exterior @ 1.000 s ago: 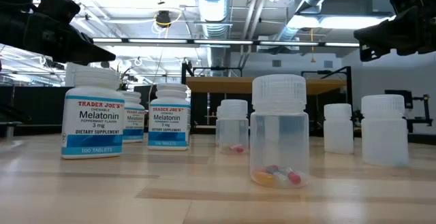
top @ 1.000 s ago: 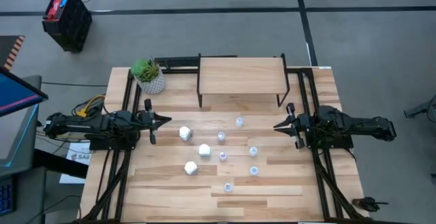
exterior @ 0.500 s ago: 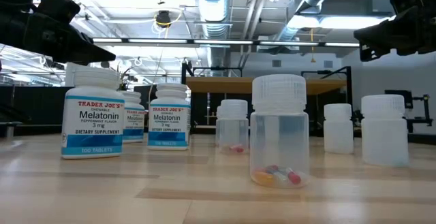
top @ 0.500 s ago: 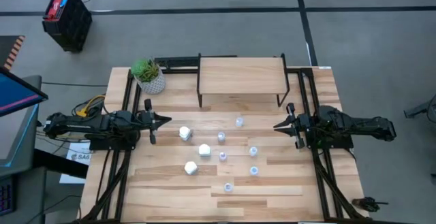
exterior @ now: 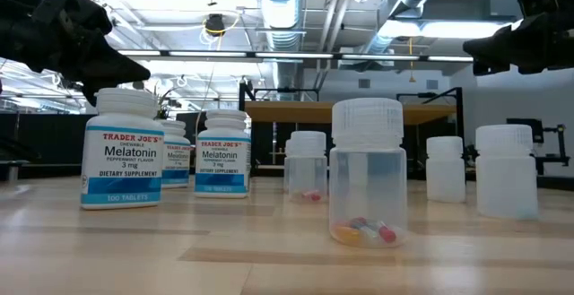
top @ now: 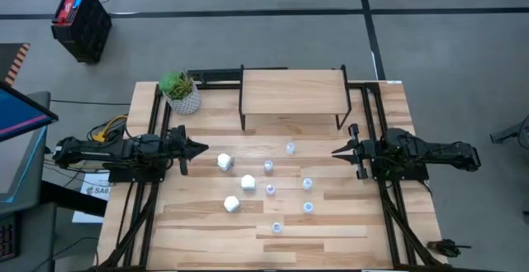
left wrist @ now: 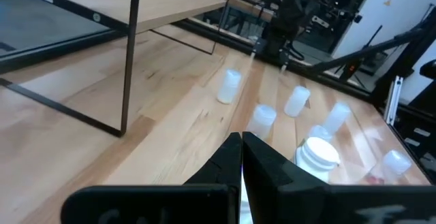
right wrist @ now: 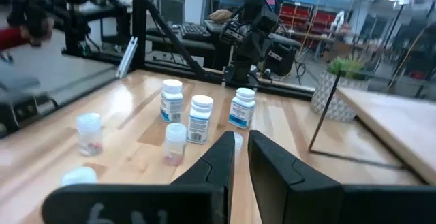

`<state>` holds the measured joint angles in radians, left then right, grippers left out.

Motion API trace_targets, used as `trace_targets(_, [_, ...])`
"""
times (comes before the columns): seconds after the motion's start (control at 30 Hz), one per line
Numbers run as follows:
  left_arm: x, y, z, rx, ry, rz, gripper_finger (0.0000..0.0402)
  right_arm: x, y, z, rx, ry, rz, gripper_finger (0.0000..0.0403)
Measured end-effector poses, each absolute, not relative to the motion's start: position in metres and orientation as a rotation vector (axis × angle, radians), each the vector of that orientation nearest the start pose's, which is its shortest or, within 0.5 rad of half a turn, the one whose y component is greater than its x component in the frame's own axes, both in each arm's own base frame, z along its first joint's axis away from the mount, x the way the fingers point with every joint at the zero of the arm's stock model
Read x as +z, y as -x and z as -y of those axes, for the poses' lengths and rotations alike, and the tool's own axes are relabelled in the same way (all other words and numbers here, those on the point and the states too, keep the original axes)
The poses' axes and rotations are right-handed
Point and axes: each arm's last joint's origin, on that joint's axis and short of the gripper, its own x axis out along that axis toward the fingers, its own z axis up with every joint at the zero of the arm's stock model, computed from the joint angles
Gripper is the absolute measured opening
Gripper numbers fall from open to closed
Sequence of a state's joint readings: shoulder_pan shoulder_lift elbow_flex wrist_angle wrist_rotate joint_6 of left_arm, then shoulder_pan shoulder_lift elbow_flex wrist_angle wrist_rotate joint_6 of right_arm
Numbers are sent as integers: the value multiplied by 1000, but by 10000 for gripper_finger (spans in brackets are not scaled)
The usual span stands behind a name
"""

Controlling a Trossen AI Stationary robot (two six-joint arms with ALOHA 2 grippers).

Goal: Pick and place medicine bottles onto shelf by color
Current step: Put the top small white pill bottle on the shelf

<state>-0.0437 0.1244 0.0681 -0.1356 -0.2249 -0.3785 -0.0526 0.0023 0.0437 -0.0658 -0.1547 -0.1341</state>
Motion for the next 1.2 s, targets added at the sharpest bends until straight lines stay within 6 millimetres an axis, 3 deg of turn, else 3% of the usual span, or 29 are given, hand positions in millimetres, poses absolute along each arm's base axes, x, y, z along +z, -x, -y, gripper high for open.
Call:
trace_targets(0.23, [164,-100,-3,239,350,-147,0,177,-95,1,101,58,44,67])
trace_targets(0.53, [165,-99,-7,373,315,-113,0,211,-88,1,45,163,408,67])
trace_targets(0.7, [166,-99,-7,393,307,-110,0,224,-85,1,44,168,428,72])
trace_targets(0.93, [166,-99,-7,398,307,-108,0,247,-93,1,49,164,368,135])
trace_targets(1.2, [166,-99,-7,398,308,-108,0,252,-126,3,70,79,158,229])
